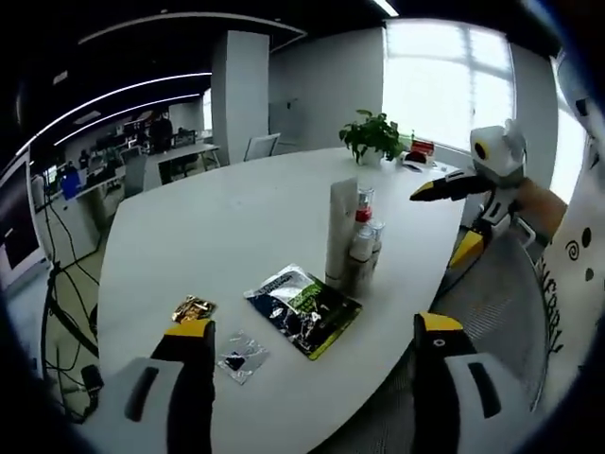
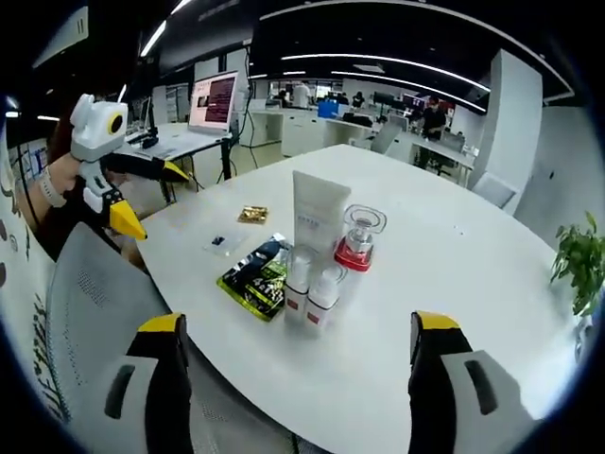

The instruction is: Arrange the skincare products in the storage area until every visible bottle or jar stands upright without overlapping.

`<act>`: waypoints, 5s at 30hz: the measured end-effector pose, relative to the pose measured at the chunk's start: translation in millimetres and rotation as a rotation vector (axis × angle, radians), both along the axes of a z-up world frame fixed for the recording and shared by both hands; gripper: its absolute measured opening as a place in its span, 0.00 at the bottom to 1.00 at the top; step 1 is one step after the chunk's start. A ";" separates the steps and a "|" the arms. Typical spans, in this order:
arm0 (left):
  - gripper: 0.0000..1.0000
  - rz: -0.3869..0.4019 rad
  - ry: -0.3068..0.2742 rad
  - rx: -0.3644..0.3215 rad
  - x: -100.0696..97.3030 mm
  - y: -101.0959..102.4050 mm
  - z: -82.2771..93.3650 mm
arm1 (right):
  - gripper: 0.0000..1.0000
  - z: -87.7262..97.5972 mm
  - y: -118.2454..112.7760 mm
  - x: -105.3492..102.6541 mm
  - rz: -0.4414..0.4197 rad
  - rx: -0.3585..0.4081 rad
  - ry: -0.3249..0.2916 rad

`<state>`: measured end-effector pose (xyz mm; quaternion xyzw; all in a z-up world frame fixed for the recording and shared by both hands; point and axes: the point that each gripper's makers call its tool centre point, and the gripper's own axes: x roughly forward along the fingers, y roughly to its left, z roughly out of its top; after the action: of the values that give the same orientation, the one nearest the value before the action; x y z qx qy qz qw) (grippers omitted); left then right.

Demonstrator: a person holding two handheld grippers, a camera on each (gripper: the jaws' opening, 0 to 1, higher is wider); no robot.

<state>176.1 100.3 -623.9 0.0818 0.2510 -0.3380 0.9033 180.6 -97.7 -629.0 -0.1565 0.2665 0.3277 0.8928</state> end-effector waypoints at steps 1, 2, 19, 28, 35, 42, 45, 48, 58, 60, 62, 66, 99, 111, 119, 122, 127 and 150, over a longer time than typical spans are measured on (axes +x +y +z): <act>0.94 -0.001 0.003 0.004 -2.7 -0.1 -2.2 | 0.99 -0.1 1.0 0.5 0.004 0.002 0.005; 0.95 -0.001 0.004 0.005 -3.2 0.0 -2.7 | 0.99 -0.5 1.5 0.4 0.006 0.003 0.008; 0.99 0.021 0.069 0.093 3.7 20.8 -38.1 | 0.99 -14.2 4.5 -1.3 0.014 -0.002 0.059; 0.99 -0.101 0.125 0.143 13.5 16.9 -61.2 | 0.99 -20.2 1.7 -1.6 0.006 -0.008 0.079; 0.99 -0.217 0.161 0.178 21.6 12.1 -71.1 | 0.98 -25.2 -2.5 -2.2 -0.011 -0.009 0.100; 0.98 -0.307 0.143 0.281 42.3 16.4 -78.6 | 0.97 -28.1 -3.3 -3.0 -0.027 -0.013 0.111; 0.96 -0.323 0.156 0.316 51.2 22.4 -85.6 | 0.96 -28.9 -4.7 -3.9 -0.037 -0.006 0.116; 0.95 -0.326 0.171 0.344 59.2 28.0 -91.4 | 0.96 -28.9 -3.7 -6.3 -0.047 -0.006 0.121; 0.87 -0.371 0.231 0.429 74.2 38.5 -114.4 | 0.95 -32.3 -9.0 -7.1 -0.063 -0.001 0.135; 0.85 -0.364 0.240 0.428 78.4 39.6 -117.1 | 0.94 -30.0 -9.5 -5.1 -0.062 0.001 0.117; 0.85 -0.370 0.244 0.439 83.0 42.2 -120.8 | 0.94 -30.0 -9.7 -4.2 -0.062 0.002 0.119; 0.84 -0.397 0.260 0.484 81.0 41.6 -125.5 | 0.96 -27.9 -5.6 -6.1 -0.039 0.018 0.123; 0.48 -0.498 0.320 0.567 86.5 42.1 -145.1 | 0.98 -6.0 -7.3 -6.8 -0.008 0.074 0.098; 0.40 -0.500 0.325 0.588 86.5 40.4 -146.5 | 0.97 -6.0 -7.4 -7.0 0.001 0.073 0.094; 0.40 -0.541 0.308 0.604 80.8 30.8 -142.2 | 0.97 -7.6 -7.1 -8.8 0.002 0.072 0.098; 0.40 -0.601 0.300 0.608 75.4 24.0 -140.1 | 0.97 -7.8 -7.0 -9.8 0.002 0.072 0.099; 0.40 -0.662 0.300 0.612 67.4 15.6 -137.8 | 0.96 -8.5 -6.7 -10.4 0.005 0.064 0.099; 0.42 -0.729 0.312 0.701 55.3 7.2 -148.3 | 0.95 -12.2 -5.0 -15.0 0.014 0.060 0.110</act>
<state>231.3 107.5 -772.1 0.4099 0.4357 -0.5341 0.5975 165.6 -102.7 -641.1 -0.1134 0.3039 0.3499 0.8788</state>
